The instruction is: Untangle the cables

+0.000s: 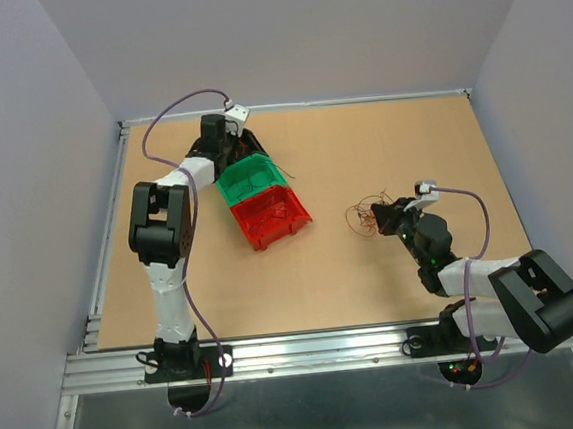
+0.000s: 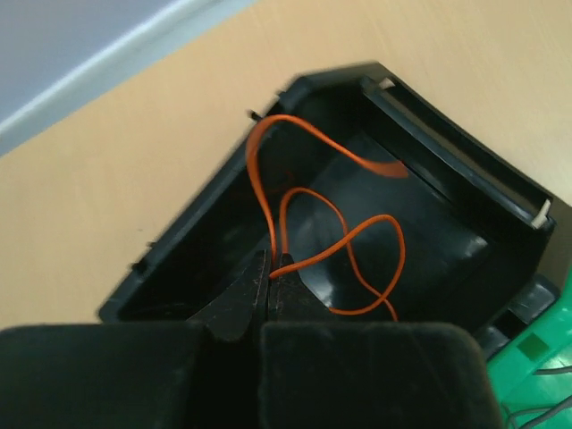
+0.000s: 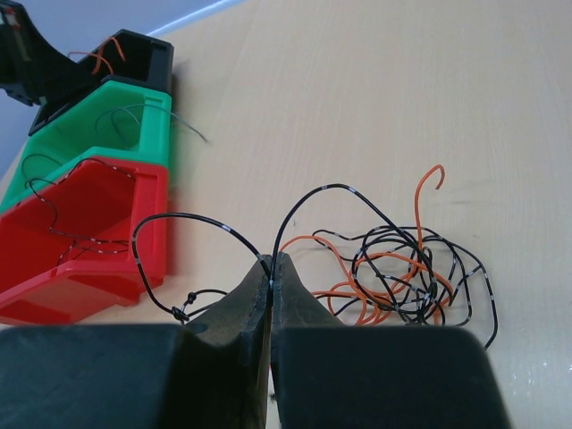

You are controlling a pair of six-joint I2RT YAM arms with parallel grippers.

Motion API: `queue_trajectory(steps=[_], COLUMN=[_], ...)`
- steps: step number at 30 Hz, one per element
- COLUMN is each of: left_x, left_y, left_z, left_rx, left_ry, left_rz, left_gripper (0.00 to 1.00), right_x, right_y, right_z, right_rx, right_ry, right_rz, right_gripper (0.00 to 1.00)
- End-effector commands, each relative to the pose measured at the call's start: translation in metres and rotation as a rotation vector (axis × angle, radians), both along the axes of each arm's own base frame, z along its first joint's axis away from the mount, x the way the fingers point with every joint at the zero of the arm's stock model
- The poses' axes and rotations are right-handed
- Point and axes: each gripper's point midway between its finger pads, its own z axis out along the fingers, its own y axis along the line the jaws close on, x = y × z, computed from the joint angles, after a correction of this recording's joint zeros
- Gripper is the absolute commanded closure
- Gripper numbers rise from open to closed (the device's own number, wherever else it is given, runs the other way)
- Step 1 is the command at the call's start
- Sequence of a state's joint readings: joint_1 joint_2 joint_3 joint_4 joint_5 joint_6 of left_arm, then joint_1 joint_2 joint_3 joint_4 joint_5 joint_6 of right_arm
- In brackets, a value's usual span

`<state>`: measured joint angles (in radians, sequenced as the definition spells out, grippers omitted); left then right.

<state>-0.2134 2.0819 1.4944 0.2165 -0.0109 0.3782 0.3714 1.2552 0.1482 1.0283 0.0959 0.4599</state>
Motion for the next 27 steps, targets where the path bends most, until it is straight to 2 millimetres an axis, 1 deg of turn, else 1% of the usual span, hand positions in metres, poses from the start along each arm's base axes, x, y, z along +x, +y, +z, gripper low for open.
queue_trajectory(steps=[1,6,7,8,9,11,12,13,14,15,17,18,21,23,25,26,27], left_x=[-0.001,-0.012,-0.014,-0.018,-0.019,-0.019,-0.015,-0.016,-0.013,-0.013,-0.013,-0.014,-0.023,-0.027,-0.03,-0.031,-0.032], left_y=[0.004,0.006,0.005,0.004,0.004,0.004,0.004,0.004,0.005,0.006,0.006,0.007,0.006,0.006,0.007,0.007,0.008], left_z=[0.004,0.011,0.023,0.022,0.03,0.029,0.032,0.022,0.024,0.02,0.025,0.029,0.053,0.06,0.068,0.07,0.074], left_rx=[0.069,0.072,0.063,0.058,0.048,0.046,0.045,0.05,0.048,0.048,0.034,0.03,0.006,-0.001,-0.012,-0.015,-0.02], left_ry=[0.025,0.032,0.007,0.008,-0.011,-0.004,-0.009,0.02,0.017,0.024,0.008,-0.001,-0.043,-0.054,-0.067,-0.069,-0.077], left_rz=[0.007,0.003,-0.002,-0.009,-0.008,-0.008,-0.002,0.001,0.012,0.018,0.022,0.023,0.014,0.011,0.018,0.022,0.028], left_gripper=[1.0,1.0,1.0,1.0,1.0,1.0,0.99,0.97,0.87,0.84,0.79,0.78,0.72,0.68,0.66,0.64,0.62], right_x=[0.0,0.001,0.002,0.002,0.002,0.002,0.002,0.003,0.003,0.004,0.005,0.006,0.007,0.008,0.008,0.005,0.005], right_y=[0.001,0.005,0.006,0.007,0.007,0.008,0.009,0.009,0.009,0.01,0.011,0.012,0.015,0.017,0.017,0.022,0.022], right_z=[0.01,0.007,0.008,0.007,0.007,0.006,0.007,0.006,0.006,0.006,0.005,0.005,0.003,0.003,0.003,0.004,0.005], right_rx=[-0.011,-0.018,-0.016,-0.016,-0.018,-0.017,-0.015,-0.016,-0.014,-0.015,-0.015,-0.016,-0.016,-0.016,-0.019,-0.016,-0.017], right_ry=[-0.047,-0.039,-0.039,-0.037,-0.038,-0.034,-0.034,-0.032,-0.032,-0.031,-0.028,-0.026,-0.018,-0.015,-0.016,-0.019,-0.024], right_rz=[0.018,0.039,0.042,0.044,0.044,0.049,0.053,0.053,0.055,0.056,0.062,0.065,0.078,0.087,0.087,0.119,0.122], right_gripper=[0.99,0.99,0.99,0.99,0.99,0.99,1.0,0.99,0.99,0.99,0.99,0.99,1.0,1.0,0.99,0.99,1.0])
